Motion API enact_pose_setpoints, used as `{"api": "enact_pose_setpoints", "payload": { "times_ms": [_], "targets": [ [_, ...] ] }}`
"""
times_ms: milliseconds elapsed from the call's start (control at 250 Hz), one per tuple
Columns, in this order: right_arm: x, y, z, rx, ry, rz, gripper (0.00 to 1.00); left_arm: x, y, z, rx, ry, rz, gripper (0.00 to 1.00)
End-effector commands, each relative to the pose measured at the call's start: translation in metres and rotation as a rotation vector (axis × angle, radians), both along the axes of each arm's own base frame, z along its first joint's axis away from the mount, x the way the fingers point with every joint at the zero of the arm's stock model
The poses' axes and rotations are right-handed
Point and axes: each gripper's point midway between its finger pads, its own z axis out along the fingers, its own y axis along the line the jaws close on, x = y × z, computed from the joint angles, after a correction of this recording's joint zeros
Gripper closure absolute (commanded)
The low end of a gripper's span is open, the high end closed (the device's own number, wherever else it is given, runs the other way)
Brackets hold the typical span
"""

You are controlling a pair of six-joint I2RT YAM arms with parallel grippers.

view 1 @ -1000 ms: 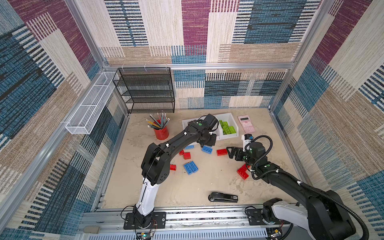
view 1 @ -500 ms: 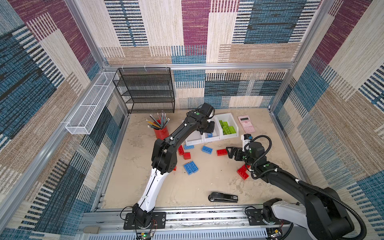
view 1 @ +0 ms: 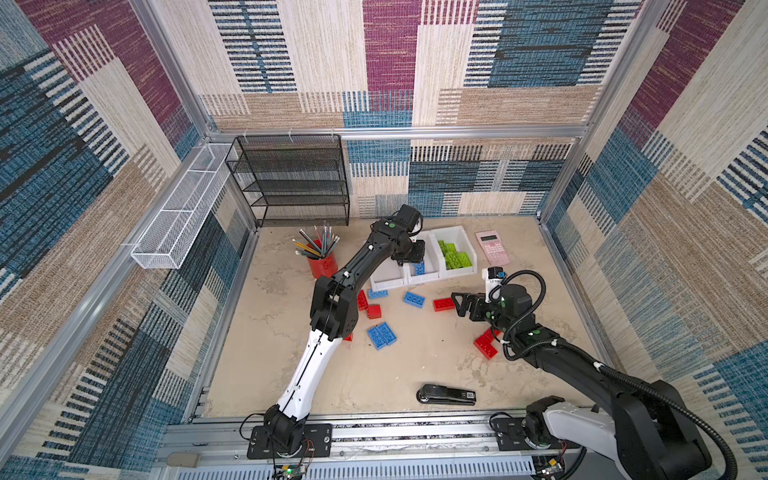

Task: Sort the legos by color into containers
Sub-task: 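Carry the blue brick with the left gripper and drop it into the middle compartment, then withdraw the left gripper while the right gripper moves to a blue brick by the bin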

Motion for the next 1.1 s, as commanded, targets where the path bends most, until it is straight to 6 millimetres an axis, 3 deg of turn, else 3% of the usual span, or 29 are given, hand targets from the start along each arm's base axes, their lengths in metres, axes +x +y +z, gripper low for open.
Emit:
{"api": "enact_pose_setpoints", "payload": {
  "times_ms": [0,160,440,784,1096],
  "targets": [
    [0.001,0.006,0.009,0.008,-0.036,0.035,0.00,0.000,-0.006,0.010,-0.040,-0.002,-0.004,0.54],
    [0.001,0.014,0.004,-0.008,0.004,0.086,0.00,-0.002,-0.005,0.029,-0.059,-0.020,0.000,0.44],
    [0.012,0.034,0.003,-0.033,0.055,0.177,0.00,-0.029,0.018,0.076,-0.062,-0.071,0.014,0.42],
    [0.022,0.069,-0.002,-0.132,0.063,0.307,0.00,-0.099,0.077,0.131,-0.080,-0.171,0.040,0.42],
    [0.041,0.084,-0.029,-0.259,0.106,0.386,0.00,-0.171,0.135,0.132,-0.048,-0.181,0.048,0.42]
  ]
}}
